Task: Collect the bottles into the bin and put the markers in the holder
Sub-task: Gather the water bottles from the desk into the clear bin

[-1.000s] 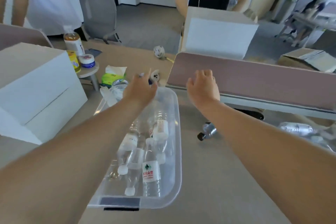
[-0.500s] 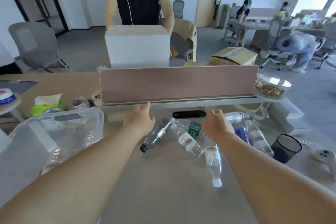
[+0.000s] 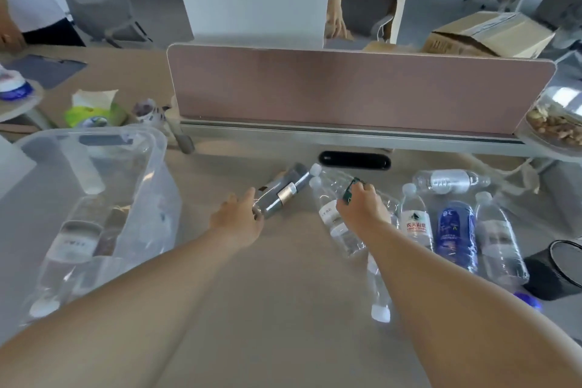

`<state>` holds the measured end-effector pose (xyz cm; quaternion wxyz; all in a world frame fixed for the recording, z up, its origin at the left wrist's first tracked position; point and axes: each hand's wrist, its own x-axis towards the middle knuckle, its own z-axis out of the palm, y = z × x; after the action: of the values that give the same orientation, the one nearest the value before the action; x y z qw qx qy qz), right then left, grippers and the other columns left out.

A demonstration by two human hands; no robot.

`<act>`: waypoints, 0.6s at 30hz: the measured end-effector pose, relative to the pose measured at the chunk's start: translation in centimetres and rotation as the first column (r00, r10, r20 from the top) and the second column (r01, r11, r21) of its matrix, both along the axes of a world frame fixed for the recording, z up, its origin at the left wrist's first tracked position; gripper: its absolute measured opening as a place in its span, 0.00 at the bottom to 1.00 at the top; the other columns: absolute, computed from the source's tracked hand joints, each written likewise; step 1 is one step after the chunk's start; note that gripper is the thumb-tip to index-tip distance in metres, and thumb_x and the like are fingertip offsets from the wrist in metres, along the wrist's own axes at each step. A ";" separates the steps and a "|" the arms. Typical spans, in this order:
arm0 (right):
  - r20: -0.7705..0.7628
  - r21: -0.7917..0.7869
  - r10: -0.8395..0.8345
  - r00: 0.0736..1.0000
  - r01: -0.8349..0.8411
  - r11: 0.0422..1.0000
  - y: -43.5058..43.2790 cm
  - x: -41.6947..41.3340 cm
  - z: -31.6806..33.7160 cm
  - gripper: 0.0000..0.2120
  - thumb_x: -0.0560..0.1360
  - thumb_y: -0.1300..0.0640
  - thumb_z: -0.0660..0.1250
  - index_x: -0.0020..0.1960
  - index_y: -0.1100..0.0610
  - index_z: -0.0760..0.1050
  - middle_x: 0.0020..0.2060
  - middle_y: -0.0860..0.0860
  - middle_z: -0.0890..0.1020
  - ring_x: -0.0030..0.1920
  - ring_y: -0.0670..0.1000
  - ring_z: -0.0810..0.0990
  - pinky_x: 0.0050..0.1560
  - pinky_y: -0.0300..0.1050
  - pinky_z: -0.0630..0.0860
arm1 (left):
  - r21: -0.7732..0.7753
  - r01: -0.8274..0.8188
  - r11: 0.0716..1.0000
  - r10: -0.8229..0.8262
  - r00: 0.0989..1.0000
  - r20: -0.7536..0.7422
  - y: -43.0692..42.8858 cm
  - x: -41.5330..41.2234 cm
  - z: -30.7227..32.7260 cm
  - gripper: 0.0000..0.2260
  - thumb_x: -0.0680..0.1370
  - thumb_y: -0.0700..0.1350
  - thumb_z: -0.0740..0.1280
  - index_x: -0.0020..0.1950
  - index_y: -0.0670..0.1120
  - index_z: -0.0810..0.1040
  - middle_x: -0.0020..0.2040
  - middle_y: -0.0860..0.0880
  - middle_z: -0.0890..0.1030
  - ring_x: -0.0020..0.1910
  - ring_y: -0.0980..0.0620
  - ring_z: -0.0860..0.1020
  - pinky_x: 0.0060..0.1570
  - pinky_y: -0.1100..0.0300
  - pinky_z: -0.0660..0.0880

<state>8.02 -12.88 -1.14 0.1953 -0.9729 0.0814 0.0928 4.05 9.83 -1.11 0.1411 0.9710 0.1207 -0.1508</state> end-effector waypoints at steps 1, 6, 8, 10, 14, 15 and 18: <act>0.016 -0.002 0.001 1.000 -0.001 1.000 0.4 0.2 -0.9 0.20 0.78 0.50 0.60 0.64 0.60 0.68 0.62 0.56 0.72 0.62 0.59 0.73 0.57 0.52 0.73 | -0.005 -0.020 1.000 0.020 1.000 0.004 0.0 0.7 -0.2 0.27 0.80 0.53 0.57 0.78 0.54 0.53 0.68 0.43 0.67 0.66 0.41 0.70 0.61 0.50 0.69; -0.152 -0.065 0.035 0.988 -0.045 0.997 1.8 -0.1 -6.5 0.38 0.74 0.46 0.64 0.76 0.56 0.50 0.65 0.57 0.69 0.65 0.60 0.70 0.59 0.53 0.71 | -0.037 -0.083 0.996 0.085 0.994 0.074 -0.3 4.6 -1.1 0.30 0.79 0.54 0.59 0.78 0.54 0.51 0.74 0.43 0.61 0.68 0.41 0.69 0.61 0.50 0.69; -0.159 -0.050 0.040 0.986 -0.049 0.998 1.9 -0.4 -7.9 0.37 0.76 0.51 0.63 0.77 0.55 0.46 0.63 0.58 0.71 0.61 0.60 0.73 0.52 0.52 0.74 | -0.051 -0.083 0.995 0.088 0.991 0.098 -0.4 6.0 -1.6 0.30 0.79 0.55 0.59 0.78 0.54 0.52 0.74 0.44 0.60 0.67 0.40 0.70 0.61 0.49 0.70; -0.091 -0.009 0.049 0.995 -0.050 0.999 1.7 -0.7 -8.0 0.36 0.75 0.54 0.63 0.76 0.53 0.48 0.60 0.58 0.72 0.58 0.60 0.75 0.49 0.51 0.75 | -0.038 -0.073 0.997 0.076 0.993 0.088 -0.7 7.0 -2.2 0.31 0.78 0.57 0.60 0.78 0.55 0.52 0.73 0.44 0.62 0.66 0.39 0.70 0.61 0.48 0.71; 0.071 0.174 -0.024 0.997 0.012 0.985 0.1 -1.0 -5.6 0.38 0.71 0.53 0.67 0.76 0.50 0.50 0.59 0.55 0.74 0.56 0.59 0.77 0.46 0.48 0.73 | -0.052 -0.068 0.996 0.070 0.996 0.047 -2.0 8.3 -3.3 0.36 0.75 0.64 0.61 0.78 0.54 0.51 0.69 0.44 0.65 0.66 0.40 0.70 0.61 0.46 0.72; 0.111 0.199 -0.032 0.993 0.009 0.980 -0.5 -1.0 -4.7 0.39 0.71 0.53 0.67 0.76 0.50 0.51 0.60 0.53 0.74 0.56 0.57 0.77 0.45 0.47 0.72 | -0.064 -0.066 0.996 0.070 0.996 0.047 -2.5 8.8 -3.7 0.37 0.74 0.64 0.62 0.78 0.53 0.50 0.69 0.44 0.66 0.67 0.41 0.69 0.61 0.46 0.71; 0.201 0.229 -0.062 0.978 0.015 0.973 -2.7 -0.6 -2.6 0.40 0.70 0.51 0.69 0.75 0.47 0.52 0.60 0.49 0.74 0.56 0.54 0.76 0.47 0.48 0.75 | -0.104 -0.103 0.989 0.100 0.995 -0.028 -3.2 9.9 -5.5 0.42 0.72 0.63 0.66 0.78 0.55 0.47 0.71 0.44 0.64 0.69 0.41 0.67 0.63 0.45 0.70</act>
<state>7.37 -15.62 -3.71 0.3139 -0.9470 0.0687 -0.0039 13.95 6.67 -6.58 0.1982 0.9530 0.1635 -0.1605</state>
